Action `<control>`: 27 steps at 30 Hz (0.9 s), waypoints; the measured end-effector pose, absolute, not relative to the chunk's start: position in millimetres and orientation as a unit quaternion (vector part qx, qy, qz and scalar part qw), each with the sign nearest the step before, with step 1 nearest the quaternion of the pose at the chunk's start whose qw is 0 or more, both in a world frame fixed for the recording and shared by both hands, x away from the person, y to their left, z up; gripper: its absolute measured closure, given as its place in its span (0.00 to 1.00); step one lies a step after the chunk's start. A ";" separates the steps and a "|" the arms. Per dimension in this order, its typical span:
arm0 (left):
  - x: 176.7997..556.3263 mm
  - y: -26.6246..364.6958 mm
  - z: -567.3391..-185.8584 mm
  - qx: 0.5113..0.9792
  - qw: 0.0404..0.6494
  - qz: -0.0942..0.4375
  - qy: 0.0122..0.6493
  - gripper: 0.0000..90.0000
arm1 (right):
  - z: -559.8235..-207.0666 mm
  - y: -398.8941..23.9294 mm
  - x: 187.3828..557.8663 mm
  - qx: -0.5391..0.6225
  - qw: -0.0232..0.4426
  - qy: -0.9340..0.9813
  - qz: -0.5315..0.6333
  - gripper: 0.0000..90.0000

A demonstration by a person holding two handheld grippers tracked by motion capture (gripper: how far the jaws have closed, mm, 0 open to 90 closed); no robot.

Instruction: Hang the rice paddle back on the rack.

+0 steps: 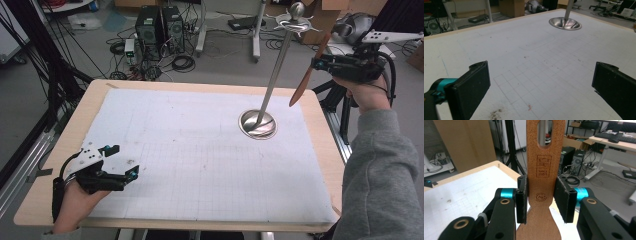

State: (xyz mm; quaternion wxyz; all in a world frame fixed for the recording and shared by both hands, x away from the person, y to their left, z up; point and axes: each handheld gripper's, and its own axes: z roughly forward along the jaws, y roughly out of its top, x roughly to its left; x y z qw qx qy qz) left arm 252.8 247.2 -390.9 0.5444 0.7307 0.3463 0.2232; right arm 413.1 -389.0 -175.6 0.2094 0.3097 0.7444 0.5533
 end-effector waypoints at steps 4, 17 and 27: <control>249.4 249.3 -387.6 0.729 0.545 0.228 0.344 0.02 | -172.4 -390.2 418.8 0.318 0.204 0.746 0.549 0.72; 244.1 262.5 -385.8 0.722 0.544 0.236 0.357 0.02 | -169.5 -392.3 430.7 0.324 0.201 0.738 0.557 0.72; 243.4 270.0 -385.6 0.714 0.543 0.249 0.365 0.02 | -171.2 -388.5 438.0 0.321 0.200 0.738 0.558 0.72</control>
